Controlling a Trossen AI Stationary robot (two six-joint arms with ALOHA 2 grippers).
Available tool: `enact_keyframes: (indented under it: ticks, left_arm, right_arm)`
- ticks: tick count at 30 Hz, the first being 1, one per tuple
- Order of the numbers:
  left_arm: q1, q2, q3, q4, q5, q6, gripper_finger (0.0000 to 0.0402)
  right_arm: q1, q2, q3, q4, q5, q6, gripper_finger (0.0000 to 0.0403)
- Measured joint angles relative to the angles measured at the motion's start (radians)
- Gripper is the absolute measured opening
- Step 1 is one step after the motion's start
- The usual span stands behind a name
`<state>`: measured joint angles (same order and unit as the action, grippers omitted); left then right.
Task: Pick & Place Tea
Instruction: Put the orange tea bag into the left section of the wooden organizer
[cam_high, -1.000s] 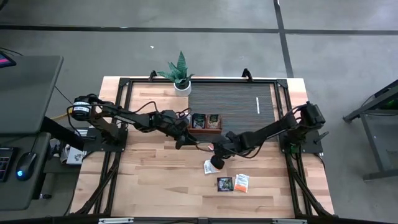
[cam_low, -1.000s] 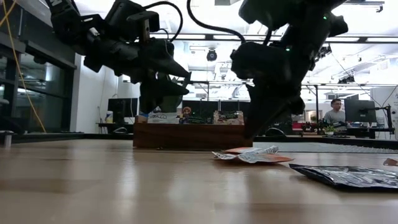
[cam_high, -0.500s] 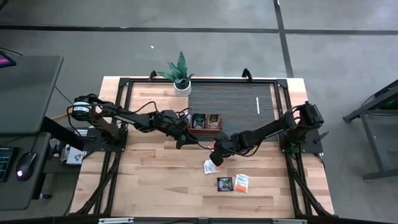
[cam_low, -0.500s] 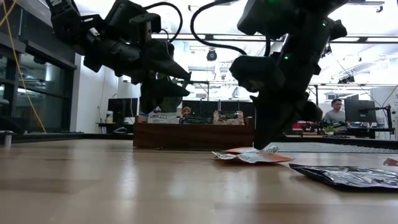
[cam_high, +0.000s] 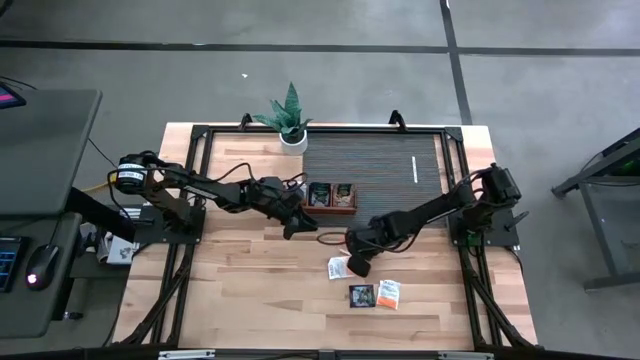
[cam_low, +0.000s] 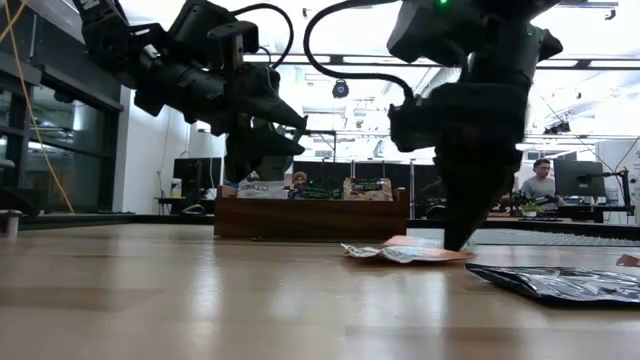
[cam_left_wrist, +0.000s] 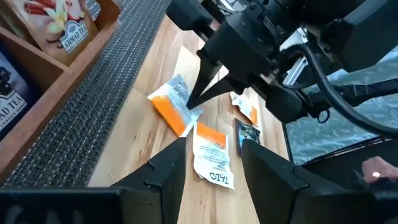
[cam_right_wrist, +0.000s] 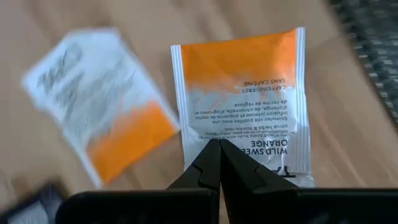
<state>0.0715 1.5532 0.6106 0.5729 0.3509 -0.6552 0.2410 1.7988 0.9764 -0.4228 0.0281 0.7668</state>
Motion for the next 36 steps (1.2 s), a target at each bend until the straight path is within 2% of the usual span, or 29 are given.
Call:
enact_keyframes:
  ticks: [7,11,23,31,36]
  left_arm:
    - [0.000,0.000,0.000,0.000,0.033,-0.008,0.0153]
    - [-0.026,0.009,0.000,0.007,0.035,-0.059,0.0153]
    - [-0.133,0.130,0.009,0.093,-0.129,-0.334,0.0153]
    - [-0.145,0.234,0.183,0.037,-0.108,-0.351,0.0153]
    - [-0.145,0.276,0.304,-0.100,-0.127,-0.341,0.0153]
  right_arm:
    - [0.001,0.000,0.000,-0.026,-0.020,-0.224,0.0000]
    - [-0.001,0.000,0.000,-0.028,-0.013,-0.289,0.0000]
    - [-0.004,0.001,-0.003,-0.020,0.006,-0.434,0.0000]
    - [-0.004,-0.018,-0.005,-0.013,0.015,-0.467,0.0000]
    - [-0.006,-0.052,-0.007,-0.013,0.041,-0.481,0.0000]
